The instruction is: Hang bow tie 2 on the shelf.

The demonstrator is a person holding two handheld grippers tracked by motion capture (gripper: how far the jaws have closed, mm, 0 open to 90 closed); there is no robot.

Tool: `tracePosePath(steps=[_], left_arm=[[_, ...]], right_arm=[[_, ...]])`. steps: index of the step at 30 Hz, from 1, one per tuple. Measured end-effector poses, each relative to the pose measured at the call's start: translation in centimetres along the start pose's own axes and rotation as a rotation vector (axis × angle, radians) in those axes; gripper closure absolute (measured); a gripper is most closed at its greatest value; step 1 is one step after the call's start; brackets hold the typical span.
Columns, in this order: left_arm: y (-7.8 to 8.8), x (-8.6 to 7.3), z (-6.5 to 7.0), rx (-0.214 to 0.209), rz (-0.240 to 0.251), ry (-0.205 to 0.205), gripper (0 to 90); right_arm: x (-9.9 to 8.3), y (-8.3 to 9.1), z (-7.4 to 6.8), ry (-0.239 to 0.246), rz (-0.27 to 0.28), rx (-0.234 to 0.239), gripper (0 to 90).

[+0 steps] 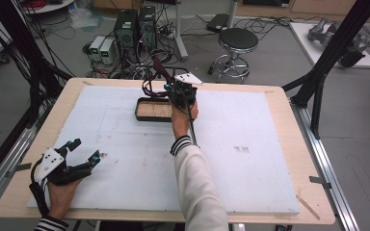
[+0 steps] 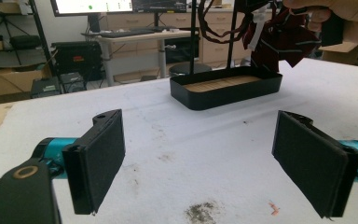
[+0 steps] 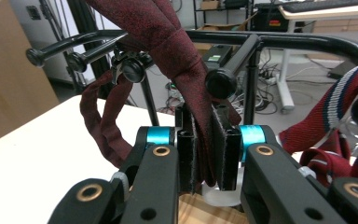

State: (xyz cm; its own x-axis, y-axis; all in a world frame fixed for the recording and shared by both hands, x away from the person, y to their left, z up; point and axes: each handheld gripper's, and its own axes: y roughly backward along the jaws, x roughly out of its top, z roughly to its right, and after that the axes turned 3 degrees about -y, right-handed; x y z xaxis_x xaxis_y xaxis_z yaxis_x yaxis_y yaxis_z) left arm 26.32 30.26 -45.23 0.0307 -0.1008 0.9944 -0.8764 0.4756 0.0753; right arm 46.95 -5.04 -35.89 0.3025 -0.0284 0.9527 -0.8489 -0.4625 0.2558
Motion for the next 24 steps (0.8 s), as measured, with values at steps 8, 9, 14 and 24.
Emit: tracePosePath(steps=[8,9,14,24], left_arm=[[-0.01,0.0,0.01,0.001,0.002,0.001,17.4],[-0.01,0.0,0.02,0.001,0.002,0.001,17.4],[0.0,0.0,0.01,0.0,0.001,0.0,17.4],[0.0,0.0,0.03,0.0,0.0,-0.004,17.4]], right_arm=[[-0.07,-0.26,0.26,0.006,-0.005,-0.022,80.6],[-0.08,-0.28,0.31,0.005,-0.004,-0.024,80.0],[-0.07,-0.33,0.56,0.008,-0.006,-0.017,77.7],[0.1,-0.17,0.28,0.049,-0.019,0.002,63.3]])
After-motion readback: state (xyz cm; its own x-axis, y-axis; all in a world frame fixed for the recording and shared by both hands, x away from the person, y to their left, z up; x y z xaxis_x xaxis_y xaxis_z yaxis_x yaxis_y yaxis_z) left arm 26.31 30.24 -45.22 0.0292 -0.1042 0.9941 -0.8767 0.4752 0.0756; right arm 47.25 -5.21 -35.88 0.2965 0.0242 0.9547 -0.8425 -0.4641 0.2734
